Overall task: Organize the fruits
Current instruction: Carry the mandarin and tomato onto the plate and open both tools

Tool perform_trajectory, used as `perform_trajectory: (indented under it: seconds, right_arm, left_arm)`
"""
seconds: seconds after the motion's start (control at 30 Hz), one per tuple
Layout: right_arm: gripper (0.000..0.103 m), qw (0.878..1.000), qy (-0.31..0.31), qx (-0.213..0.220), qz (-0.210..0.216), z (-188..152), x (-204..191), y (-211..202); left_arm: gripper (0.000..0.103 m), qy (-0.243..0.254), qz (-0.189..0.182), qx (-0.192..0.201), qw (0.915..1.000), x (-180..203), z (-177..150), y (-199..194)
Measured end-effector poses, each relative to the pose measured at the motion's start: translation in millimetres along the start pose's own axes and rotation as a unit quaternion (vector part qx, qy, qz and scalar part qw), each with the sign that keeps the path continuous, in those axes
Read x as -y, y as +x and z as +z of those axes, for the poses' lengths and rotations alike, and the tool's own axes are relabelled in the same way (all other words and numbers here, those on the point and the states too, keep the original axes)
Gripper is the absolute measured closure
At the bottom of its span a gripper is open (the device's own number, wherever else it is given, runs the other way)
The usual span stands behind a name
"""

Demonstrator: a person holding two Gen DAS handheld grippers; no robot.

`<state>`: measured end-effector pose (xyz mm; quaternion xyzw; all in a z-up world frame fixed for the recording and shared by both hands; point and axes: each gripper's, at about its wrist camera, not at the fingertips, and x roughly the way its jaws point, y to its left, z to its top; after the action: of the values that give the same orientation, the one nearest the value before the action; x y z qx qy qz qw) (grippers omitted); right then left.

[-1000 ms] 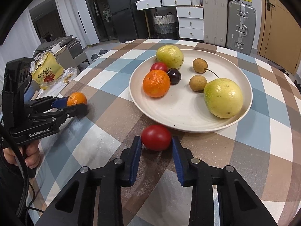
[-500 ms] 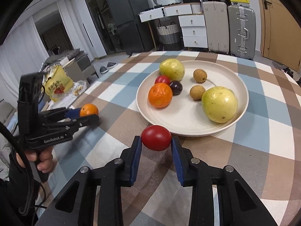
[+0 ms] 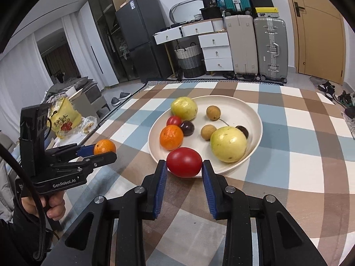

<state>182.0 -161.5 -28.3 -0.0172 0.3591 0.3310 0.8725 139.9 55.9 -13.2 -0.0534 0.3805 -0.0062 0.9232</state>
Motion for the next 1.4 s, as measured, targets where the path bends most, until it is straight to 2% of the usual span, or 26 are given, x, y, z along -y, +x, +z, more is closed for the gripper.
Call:
perform_trajectory:
  seconds: [0.43,1.0,1.4]
  right_arm:
    - [0.071,0.999,0.026,0.019,-0.019,4,22,-10]
    - [0.071,0.999,0.035,0.018,-0.030,6,29,-3]
    - [0.071,0.999,0.028,0.023,-0.039,48,39,7]
  left_arm:
    - [0.064,0.029,-0.018,0.017,0.9993,52,29,7]
    - [0.064,0.049,-0.009,0.020,0.9985,71,51,37]
    - [0.064,0.061,-0.015,0.032,0.9975,82,78,44]
